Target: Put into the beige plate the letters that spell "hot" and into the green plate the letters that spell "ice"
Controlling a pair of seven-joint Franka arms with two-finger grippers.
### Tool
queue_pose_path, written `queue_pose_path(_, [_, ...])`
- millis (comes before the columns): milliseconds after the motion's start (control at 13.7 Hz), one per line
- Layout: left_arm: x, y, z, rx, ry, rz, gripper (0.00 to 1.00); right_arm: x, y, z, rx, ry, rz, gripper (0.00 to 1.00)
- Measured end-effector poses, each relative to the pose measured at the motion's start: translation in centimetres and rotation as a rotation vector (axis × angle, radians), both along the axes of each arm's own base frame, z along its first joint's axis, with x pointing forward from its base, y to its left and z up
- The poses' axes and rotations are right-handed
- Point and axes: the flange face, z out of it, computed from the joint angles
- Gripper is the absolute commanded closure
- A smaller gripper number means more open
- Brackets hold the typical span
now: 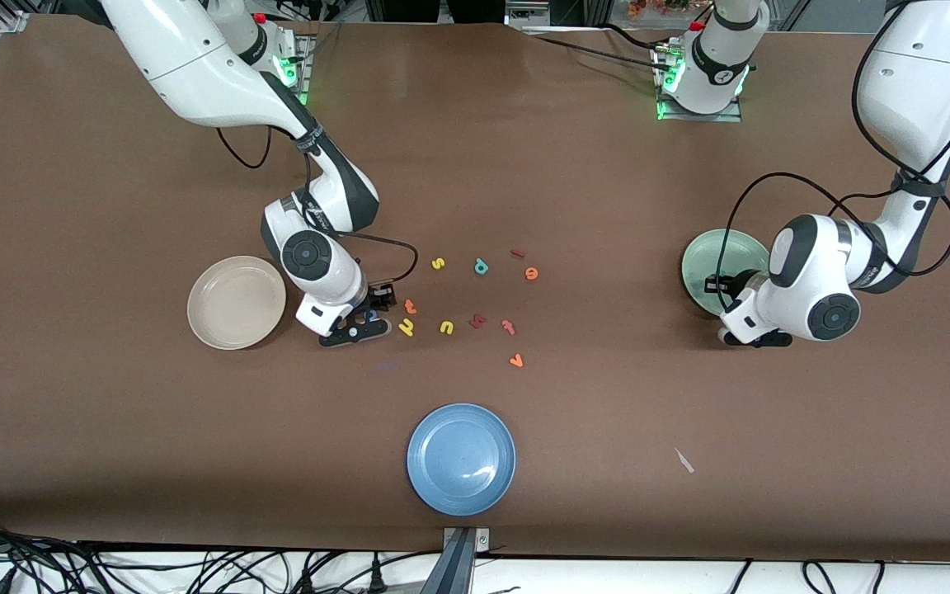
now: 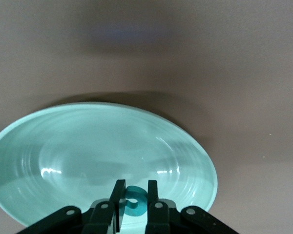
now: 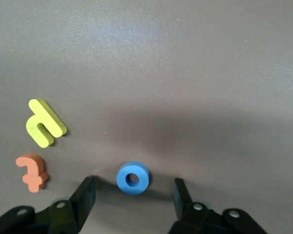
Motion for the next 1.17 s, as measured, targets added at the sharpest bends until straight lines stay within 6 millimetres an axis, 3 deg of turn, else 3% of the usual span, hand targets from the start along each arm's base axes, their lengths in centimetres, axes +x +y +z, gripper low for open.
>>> queue_pose_path(146, [0.1, -0.1, 0.2, -0.001, -0.004, -0.001, 0.0, 0.1, -0.1, 0.2, -0.009, -0.009, 0.012, 0.64])
queue_pose_path(365, [0.9, -0.8, 2.1, 0.001, -0.037, -0.004, 0.0, 0.1, 0.0, 0.3, -0.014, -0.016, 0.024, 0.83])
queue_pose_path(511, [1.9, -2.4, 5.5, 0.014, -0.081, 0.011, 0.0, 0.0, 0.2, 0.6, -0.014, -0.018, 0.029, 0.84])
queue_pose_path(657, [2.4, -5.7, 8.7, 0.054, -0.122, 0.1, 0.0, 0.0, 0.2, 0.7, -0.014, -0.022, 0.035, 0.84])
queue_pose_path(876, [1.8, -11.7, 10.4, 0.089, -0.16, 0.231, 0.0, 0.9, -1.1, 3.3, -0.033, -0.037, 0.063, 0.83])
queue_pose_path(1022, [1.4, -15.7, 10.8, 0.089, -0.201, 0.317, 0.01, 2.0, -3.9, 6.6, -0.066, -0.033, 0.124, 0.83])
queue_pose_path(1168, [0.3, -20.5, 10.2, 0.084, -0.229, 0.353, 0.03, 2.9, -8.1, 9.7, -0.085, -0.025, 0.183, 0.83])
